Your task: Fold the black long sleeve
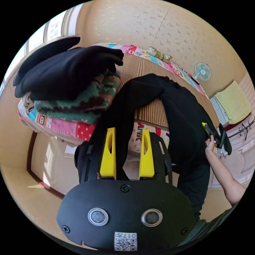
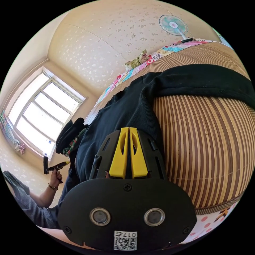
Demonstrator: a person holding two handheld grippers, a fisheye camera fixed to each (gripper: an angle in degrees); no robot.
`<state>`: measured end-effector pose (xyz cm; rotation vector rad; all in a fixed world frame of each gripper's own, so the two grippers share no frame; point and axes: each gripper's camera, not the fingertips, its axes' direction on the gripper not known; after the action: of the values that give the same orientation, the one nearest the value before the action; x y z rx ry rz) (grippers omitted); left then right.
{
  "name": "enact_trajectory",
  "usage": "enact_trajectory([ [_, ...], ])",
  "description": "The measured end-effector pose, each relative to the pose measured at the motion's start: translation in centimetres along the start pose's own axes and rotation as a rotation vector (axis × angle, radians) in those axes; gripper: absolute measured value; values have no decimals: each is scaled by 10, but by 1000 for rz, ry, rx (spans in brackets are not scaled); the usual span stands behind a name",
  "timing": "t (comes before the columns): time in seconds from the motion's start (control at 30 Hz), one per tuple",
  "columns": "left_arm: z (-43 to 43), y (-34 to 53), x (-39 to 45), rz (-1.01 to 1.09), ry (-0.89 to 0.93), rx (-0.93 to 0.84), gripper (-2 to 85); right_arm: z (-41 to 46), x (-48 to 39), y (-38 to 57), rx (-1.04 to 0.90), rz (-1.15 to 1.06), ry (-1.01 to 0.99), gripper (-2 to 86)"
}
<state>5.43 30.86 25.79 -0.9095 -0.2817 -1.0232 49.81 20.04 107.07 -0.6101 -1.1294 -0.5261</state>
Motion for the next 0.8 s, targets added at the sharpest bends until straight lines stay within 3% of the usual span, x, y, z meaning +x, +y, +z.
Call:
enact_trajectory([
  [0.23,-5,-4,-27,-32,29,7,39,-11,2,4,-2,11,-15,3],
  [0.47,-133,-23,-32,-90,-20,385,36,-19,1,9,-4,13,-13,3],
  [0.63,-210,-112,-17,-100,33,621,38,-22,-2,12,-3,4,-1,3],
  [0.77,-205,-210,74,143,251,548,42,-25,-5,15,-3,-4,9,4],
  [0.8,-188,-239,124,300,311,462,42,-26,-4,15,-3,-2,4,4],
])
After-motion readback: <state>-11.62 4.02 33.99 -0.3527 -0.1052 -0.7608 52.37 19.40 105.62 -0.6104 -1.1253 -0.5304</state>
